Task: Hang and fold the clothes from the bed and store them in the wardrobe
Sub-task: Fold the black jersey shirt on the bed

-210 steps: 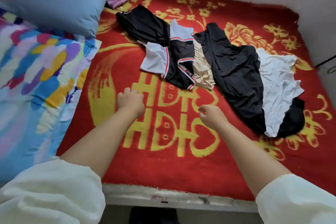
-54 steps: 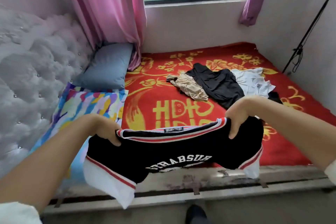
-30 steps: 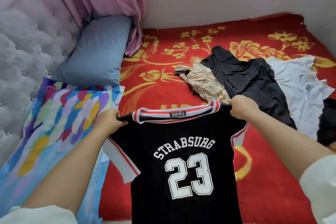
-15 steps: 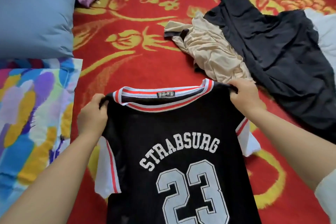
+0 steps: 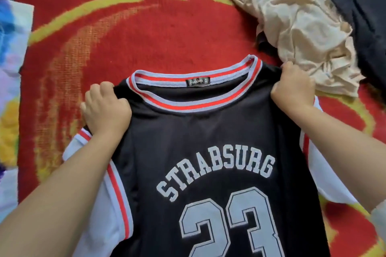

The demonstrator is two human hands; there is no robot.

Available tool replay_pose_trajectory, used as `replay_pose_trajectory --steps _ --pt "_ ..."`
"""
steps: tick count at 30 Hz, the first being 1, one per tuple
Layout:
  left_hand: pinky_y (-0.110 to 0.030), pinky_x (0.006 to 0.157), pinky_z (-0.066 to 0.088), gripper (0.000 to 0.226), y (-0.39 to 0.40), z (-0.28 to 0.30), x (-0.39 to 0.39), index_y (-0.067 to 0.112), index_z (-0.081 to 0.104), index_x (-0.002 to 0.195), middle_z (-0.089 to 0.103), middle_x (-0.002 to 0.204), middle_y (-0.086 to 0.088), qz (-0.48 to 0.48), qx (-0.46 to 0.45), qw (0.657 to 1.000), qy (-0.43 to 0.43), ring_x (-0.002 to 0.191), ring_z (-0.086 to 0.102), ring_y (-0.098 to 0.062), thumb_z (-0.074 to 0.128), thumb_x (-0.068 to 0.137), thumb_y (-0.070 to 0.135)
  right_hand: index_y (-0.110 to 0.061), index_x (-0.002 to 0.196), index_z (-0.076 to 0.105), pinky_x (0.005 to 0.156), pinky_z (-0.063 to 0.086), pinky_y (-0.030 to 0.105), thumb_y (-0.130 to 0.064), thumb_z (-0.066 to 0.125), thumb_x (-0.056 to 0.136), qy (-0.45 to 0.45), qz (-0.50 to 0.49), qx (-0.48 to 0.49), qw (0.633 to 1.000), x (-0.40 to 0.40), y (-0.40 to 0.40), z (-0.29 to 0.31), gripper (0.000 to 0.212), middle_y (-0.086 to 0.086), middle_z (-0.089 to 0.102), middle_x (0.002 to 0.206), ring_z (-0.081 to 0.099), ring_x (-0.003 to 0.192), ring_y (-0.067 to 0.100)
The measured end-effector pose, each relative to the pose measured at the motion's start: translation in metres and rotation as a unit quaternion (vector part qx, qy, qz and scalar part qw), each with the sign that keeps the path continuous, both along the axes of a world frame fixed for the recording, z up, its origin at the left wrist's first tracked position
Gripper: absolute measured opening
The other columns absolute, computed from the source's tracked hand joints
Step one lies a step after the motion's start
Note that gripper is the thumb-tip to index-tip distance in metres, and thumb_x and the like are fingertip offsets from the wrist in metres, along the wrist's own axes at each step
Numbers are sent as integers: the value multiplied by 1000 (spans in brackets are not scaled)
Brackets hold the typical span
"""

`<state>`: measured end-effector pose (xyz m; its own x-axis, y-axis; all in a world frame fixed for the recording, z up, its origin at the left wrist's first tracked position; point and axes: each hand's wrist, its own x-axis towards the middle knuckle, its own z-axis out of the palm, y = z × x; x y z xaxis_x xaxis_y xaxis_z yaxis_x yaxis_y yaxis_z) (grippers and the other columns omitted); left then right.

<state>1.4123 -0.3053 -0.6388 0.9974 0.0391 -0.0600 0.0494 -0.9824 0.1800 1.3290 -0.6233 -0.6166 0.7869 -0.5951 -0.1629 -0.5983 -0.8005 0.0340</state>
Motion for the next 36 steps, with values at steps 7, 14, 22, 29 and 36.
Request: replay_pose_trajectory --steps 7,14,22,29,36 --pt "-46 93 28 40 4 5 5 -3 48 115 45 117 -27 -9 -39 997 63 113 40 -40 39 79 12 5 110 48 92 33 47 0 48 72 -15 114 -63 991 15 19 16 38 26 49 112 46 106 41" --pt "-41 90 39 64 71 31 -19 -1 49 122 52 111 -19 13 -161 978 131 105 50 -34 61 75 42 -2 118 57 87 41 44 -18 51 88 27 365 114 924 65 95 25 34 18 58 109 52 106 37" --pt "-26 55 34 29 125 55 -67 16 51 74 54 71 -2 76 -193 917 341 63 48 -13 71 79 36 -5 111 56 85 39 38 -22 57 87 147 316 150 925 93 113 30 29 16 51 112 44 108 33" --pt "-19 52 28 30 139 52 -94 8 46 62 41 61 -1 114 -314 857 392 58 39 -11 61 87 12 1 105 60 71 36 33 -11 49 91 146 280 69 946 100 127 32 22 22 60 102 53 96 37" --pt "-32 68 31 26 160 49 -89 18 40 70 45 76 -6 294 -420 833 206 79 43 -18 45 95 15 6 114 48 73 35 41 3 48 84 40 269 3 962 81 146 31 30 28 51 109 50 98 44"
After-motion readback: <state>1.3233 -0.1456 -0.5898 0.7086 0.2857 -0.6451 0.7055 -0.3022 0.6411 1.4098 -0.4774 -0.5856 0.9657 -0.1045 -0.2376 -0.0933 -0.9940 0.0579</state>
